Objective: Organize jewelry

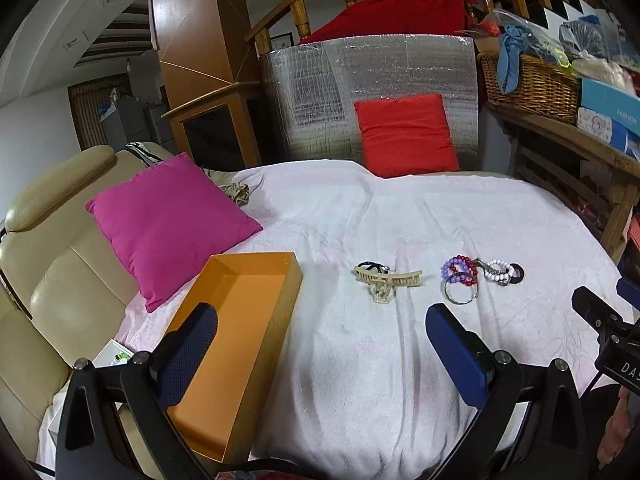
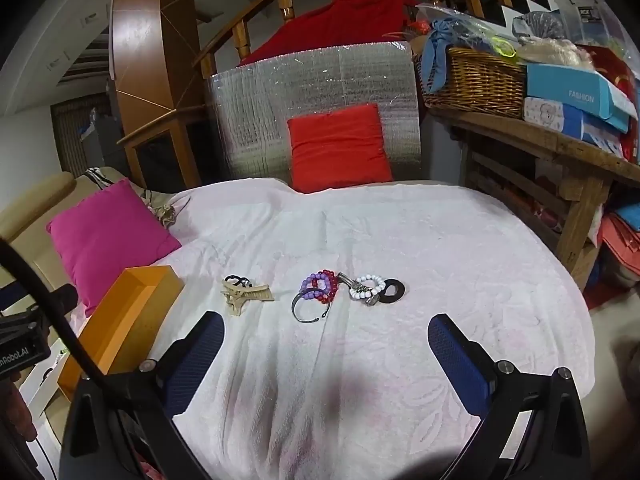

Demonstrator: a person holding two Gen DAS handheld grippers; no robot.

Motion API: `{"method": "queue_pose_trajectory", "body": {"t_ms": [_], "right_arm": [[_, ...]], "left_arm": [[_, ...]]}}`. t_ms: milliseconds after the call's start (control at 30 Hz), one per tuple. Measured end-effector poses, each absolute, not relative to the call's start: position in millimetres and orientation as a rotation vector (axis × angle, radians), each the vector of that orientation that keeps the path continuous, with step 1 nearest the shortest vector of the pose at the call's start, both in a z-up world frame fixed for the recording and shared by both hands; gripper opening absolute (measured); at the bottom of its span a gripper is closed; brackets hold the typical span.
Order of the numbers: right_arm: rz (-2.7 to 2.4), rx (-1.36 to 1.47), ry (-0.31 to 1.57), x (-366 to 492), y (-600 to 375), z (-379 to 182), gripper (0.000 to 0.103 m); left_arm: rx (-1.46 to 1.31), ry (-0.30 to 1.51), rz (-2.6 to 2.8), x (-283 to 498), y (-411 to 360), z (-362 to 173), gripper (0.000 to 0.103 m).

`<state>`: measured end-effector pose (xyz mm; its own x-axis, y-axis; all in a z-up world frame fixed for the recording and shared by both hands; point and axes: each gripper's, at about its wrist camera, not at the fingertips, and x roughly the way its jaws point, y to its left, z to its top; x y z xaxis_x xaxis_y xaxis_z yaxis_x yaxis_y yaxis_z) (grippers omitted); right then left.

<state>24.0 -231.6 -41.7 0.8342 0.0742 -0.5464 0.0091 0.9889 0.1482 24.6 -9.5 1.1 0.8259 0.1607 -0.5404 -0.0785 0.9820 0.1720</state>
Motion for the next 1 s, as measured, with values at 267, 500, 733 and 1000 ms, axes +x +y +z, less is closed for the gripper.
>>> {"method": "queue_pose_trajectory", "body": {"t_ms": [267, 500, 733, 1000], "right_arm": [[0.031, 0.17, 0.598, 24.1, -236.6, -48.9, 0.103], [0.028, 0.179, 0.602, 24.4, -239.0, -49.6, 0.103], [0.035, 0.182, 0.611, 26.9, -237.3, -52.3, 0.103], [0.041, 0.179, 0.614, 31.7, -233.6, -54.7, 0.103]], "left_arm": [[0.17, 0.605, 0.114, 26.4, -17.6, -3.9, 0.103], [0.174, 0.612, 0.108, 28.5, -18.3, -2.1, 0.103], [0.18, 0.617, 0.117, 31.4, -17.0, -2.9, 0.103], [0.184, 0.622, 0.119, 37.2, -15.6, -5.7, 0.103]]}}
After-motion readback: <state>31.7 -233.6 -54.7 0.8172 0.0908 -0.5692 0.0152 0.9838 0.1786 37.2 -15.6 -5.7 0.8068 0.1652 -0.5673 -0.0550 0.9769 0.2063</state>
